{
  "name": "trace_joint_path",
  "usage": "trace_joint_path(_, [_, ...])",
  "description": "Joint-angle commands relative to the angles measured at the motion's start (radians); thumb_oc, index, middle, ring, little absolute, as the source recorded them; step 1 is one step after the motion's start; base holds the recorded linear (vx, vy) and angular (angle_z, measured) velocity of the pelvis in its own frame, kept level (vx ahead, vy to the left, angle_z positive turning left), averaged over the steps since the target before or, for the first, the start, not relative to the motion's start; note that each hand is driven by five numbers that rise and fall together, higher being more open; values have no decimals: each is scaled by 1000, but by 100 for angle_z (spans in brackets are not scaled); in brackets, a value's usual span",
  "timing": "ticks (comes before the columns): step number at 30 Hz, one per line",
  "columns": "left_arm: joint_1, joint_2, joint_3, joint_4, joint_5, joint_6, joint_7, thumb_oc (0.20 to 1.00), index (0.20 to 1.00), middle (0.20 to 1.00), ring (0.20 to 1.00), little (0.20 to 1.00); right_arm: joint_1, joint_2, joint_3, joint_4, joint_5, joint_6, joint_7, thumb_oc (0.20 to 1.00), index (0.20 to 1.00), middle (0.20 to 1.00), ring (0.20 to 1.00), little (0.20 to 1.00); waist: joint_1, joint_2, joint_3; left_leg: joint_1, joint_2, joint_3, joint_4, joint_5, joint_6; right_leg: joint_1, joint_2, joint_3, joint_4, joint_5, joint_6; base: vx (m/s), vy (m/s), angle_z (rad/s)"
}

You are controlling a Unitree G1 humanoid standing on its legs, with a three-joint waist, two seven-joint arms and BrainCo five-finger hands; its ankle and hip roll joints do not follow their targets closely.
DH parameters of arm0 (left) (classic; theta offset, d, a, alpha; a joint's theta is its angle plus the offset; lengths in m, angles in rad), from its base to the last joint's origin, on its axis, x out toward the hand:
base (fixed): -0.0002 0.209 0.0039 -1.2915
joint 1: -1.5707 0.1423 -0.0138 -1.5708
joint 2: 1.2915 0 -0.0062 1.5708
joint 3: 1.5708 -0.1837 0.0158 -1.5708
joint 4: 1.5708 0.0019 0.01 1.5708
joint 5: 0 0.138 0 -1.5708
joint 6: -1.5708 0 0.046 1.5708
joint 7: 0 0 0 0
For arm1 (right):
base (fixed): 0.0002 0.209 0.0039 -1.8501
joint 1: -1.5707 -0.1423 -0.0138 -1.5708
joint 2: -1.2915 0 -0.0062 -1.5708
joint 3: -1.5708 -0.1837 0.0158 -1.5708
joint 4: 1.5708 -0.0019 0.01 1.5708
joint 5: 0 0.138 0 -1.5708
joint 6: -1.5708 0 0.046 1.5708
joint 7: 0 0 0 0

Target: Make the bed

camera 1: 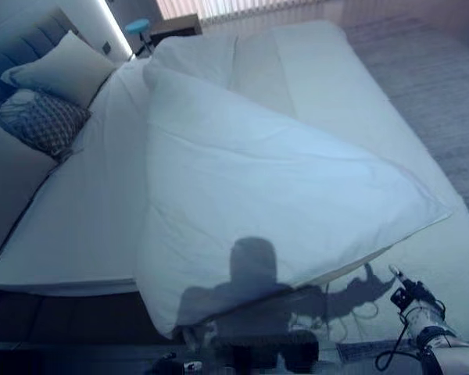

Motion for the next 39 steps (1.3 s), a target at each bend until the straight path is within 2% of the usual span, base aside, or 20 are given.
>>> trace_joint_path(1, [-75,-5,-49,11,-43,-11,20,1000,1000,1000,1000,1000,-84,-32,-1,-24,30,-54,-41,1000,1000,1000,1000,1000,12,-49,36,-33,-96,52,1,-30,9,-44,-37,27,46,-48,101,-2,-19,3])
trace_joint_path(9, [-80,-15,-97,-38,-78,-9,26,1000,1000,1000,1000,1000,-271,-126,23,-17,59,-82,-78,1000,1000,1000,1000,1000,29,-8,100,-122,-94,35,1,-2,-4,-132,-38,14,59,-43,95,-10,-43,9])
trace_joint_path(13, [-79,-20,-119,-57,-96,-10,27,1000,1000,1000,1000,1000,-357,-168,62,10,18,-69,-87,1000,1000,1000,1000,1000,39,-8,131,-166,-93,25,1,12,-9,-174,-32,3,71,-39,90,-22,-53,18])
trace_joint_path(20, [-86,-24,-155,-86,-109,-11,27,1000,1000,1000,1000,1000,-472,-214,96,61,16,-68,-103,1000,1000,1000,1000,1000,60,-16,151,-233,-94,-8,1,32,-19,-225,-24,-32,72,-33,89,-16,-62,18])
trace_joint_path(27, [-104,-22,-185,-131,-152,-15,43,1000,1000,1000,1000,1000,-602,-260,30,129,210,-107,-146,1000,1000,1000,1000,1000,86,9,167,-300,-104,-56,1,47,-27,-281,-33,-71,89,-40,88,-20,-43,30])
trace_joint_path(32, [-102,-21,-199,-166,-176,-18,51,1000,1000,1000,1000,1000,-663,-300,44,167,225,-84,-162,1000,1000,1000,1000,1000,104,20,173,-336,-111,-71,1,56,-32,-301,-36,-93,80,-31,92,7,-18,17])
trace_joint_path(35, [-100,-17,-204,-181,-182,-25,57,1000,1000,1000,1000,1000,-690,-328,88,175,173,-58,-154,1000,1000,1000,1000,1000,108,18,178,-350,-112,-75,1,60,-32,-313,-36,-94,82,-28,92,12,-3,13])
trace_joint_path(36, [-100,-17,-204,-183,-185,-26,59,1000,1000,1000,1000,1000,-691,-329,97,169,162,-58,-155,592,592,592,592,592,107,17,180,-352,-112,-75,1,62,-32,-313,-37,-94,82,-28,92,25,15,9])
trace_joint_path(37, [-101,-16,-203,-185,-188,-29,63,1000,1000,1000,1000,1000,-694,-328,104,160,156,-62,-154,442,442,442,442,442,107,14,182,-352,-112,-76,1,63,-32,-314,-38,-94,83,-27,92,25,17,6])
trace_joint_path(38, [-101,-19,-204,-188,-188,-30,64,1000,1000,1000,1000,1000,-691,-324,104,153,158,-67,-155,200,200,200,200,200,105,11,184,-350,-113,-76,1,62,-32,-311,-39,-94,83,-27,93,0,0,0])
trace_joint_path(39, [-102,-20,-206,-190,-188,-29,63,1000,1000,1000,1000,1000,-692,-319,105,143,161,-74,-153,200,200,200,200,200,104,9,184,-347,-113,-75,1,61,-31,-309,-39,-93,83,-28,93,27,31,1])
